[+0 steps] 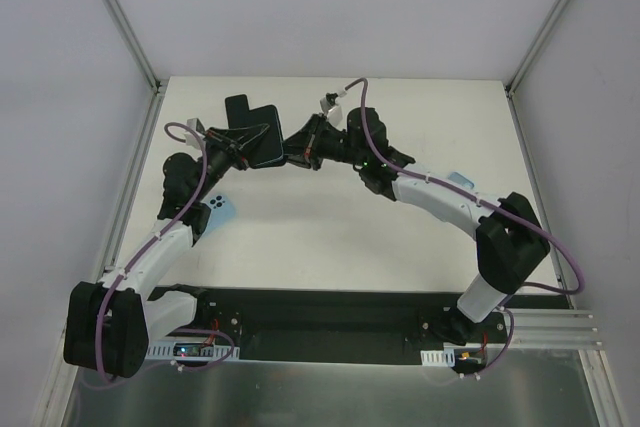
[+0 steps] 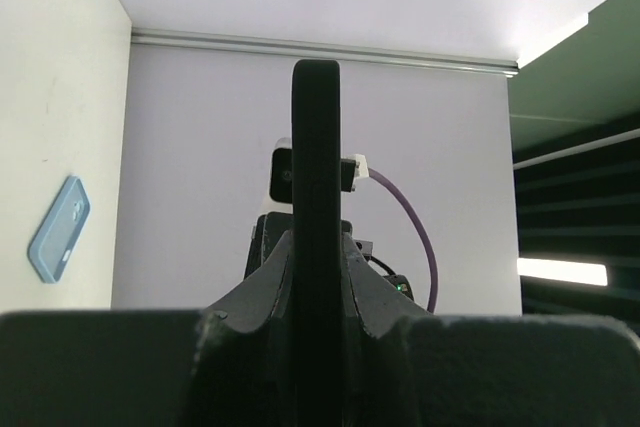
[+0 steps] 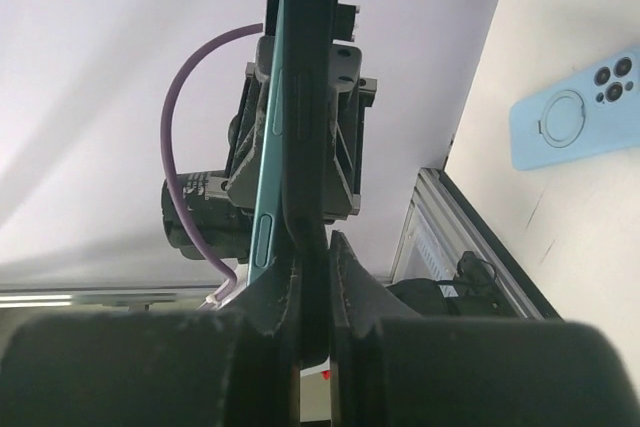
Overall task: Take the phone out of the phone case
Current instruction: Remove the phone case from the phone.
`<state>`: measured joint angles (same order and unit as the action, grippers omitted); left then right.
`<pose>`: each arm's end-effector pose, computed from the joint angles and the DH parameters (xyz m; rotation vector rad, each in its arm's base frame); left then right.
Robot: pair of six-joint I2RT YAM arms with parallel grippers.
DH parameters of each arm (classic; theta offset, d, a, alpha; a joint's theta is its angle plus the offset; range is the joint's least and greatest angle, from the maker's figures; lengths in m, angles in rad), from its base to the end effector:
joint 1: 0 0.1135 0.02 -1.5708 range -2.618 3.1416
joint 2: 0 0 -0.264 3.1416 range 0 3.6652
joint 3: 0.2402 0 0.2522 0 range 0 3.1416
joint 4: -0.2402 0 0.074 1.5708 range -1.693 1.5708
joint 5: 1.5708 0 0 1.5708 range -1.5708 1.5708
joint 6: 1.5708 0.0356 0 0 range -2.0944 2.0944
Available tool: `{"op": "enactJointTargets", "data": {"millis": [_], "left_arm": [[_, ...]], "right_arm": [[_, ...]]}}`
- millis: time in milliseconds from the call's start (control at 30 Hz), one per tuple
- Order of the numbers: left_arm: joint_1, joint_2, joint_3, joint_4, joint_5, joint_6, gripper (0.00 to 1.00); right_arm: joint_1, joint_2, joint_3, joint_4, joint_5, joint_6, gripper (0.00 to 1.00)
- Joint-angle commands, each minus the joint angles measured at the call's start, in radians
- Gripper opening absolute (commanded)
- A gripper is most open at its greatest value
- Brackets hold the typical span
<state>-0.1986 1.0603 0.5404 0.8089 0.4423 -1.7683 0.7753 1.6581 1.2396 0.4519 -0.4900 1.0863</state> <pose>0.2275 -0.0613 0.3045 -0.7551 1.4085 -1.8981 0.2715 0.2895 0.3353 -0.1817 1.8578 1.7687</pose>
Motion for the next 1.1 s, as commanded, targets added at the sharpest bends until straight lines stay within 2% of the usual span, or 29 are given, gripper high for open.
{"op": "enactJointTargets", "data": {"millis": [0, 100, 133, 167, 233, 267, 333, 367, 433, 533, 600, 667, 767, 833, 1067], "left_arm": [[-0.101, -0.056, -0.010, 0.026, 0.410, 0.110, 0.00], [-0.101, -0.054, -0.010, 0.018, 0.437, 0.173, 0.02], [-0.101, -0.056, -0.008, 0.015, 0.443, 0.196, 0.26], [-0.101, -0.057, -0.007, 0.012, 0.447, 0.210, 0.43], [-0.101, -0.068, 0.010, -0.060, 0.460, 0.271, 0.67], [-0.101, -0.074, 0.018, -0.107, 0.461, 0.303, 0.72], [-0.101, -0.098, 0.038, -0.262, 0.447, 0.402, 0.79], [-0.099, -0.108, 0.043, -0.302, 0.441, 0.435, 0.89], [-0.098, -0.126, 0.050, -0.405, 0.429, 0.513, 0.92], [-0.098, -0.129, 0.050, -0.488, 0.401, 0.572, 0.93], [-0.098, -0.109, 0.056, -0.558, 0.354, 0.604, 0.92], [-0.099, -0.092, 0.056, -0.640, 0.305, 0.644, 0.92], [-0.105, -0.056, 0.035, -0.662, 0.217, 0.681, 0.93], [-0.117, -0.020, 0.038, -0.680, 0.179, 0.717, 0.97], [-0.133, 0.153, 0.067, -0.686, 0.214, 0.780, 0.99]], "right_arm": [[-0.050, -0.004, 0.035, 0.050, 0.212, -0.046, 0.01], [-0.083, -0.076, -0.012, -0.046, 0.228, -0.121, 0.01], [-0.097, -0.098, -0.020, -0.089, 0.237, -0.194, 0.01], [-0.102, -0.122, -0.025, -0.137, 0.261, -0.236, 0.01], [-0.110, -0.185, -0.019, -0.307, 0.293, -0.342, 0.02], [-0.110, -0.204, -0.017, -0.358, 0.326, -0.442, 0.01], [-0.110, -0.262, -0.017, -0.505, 0.359, -0.527, 0.02], [-0.110, -0.280, -0.019, -0.551, 0.393, -0.608, 0.01], [-0.110, -0.317, -0.017, -0.677, 0.431, -0.689, 0.01], [-0.104, -0.340, -0.025, -0.846, 0.482, -0.816, 0.02], [-0.096, -0.348, -0.040, -0.935, 0.579, -0.876, 0.02], [-0.079, -0.350, -0.075, -0.966, 0.629, -0.896, 0.01], [-0.042, -0.324, -0.089, -1.009, 0.663, -0.888, 0.01], [0.002, -0.273, -0.080, -1.039, 0.704, -0.878, 0.01], [0.102, -0.058, -0.008, -1.058, 0.757, -0.861, 0.02]]}}
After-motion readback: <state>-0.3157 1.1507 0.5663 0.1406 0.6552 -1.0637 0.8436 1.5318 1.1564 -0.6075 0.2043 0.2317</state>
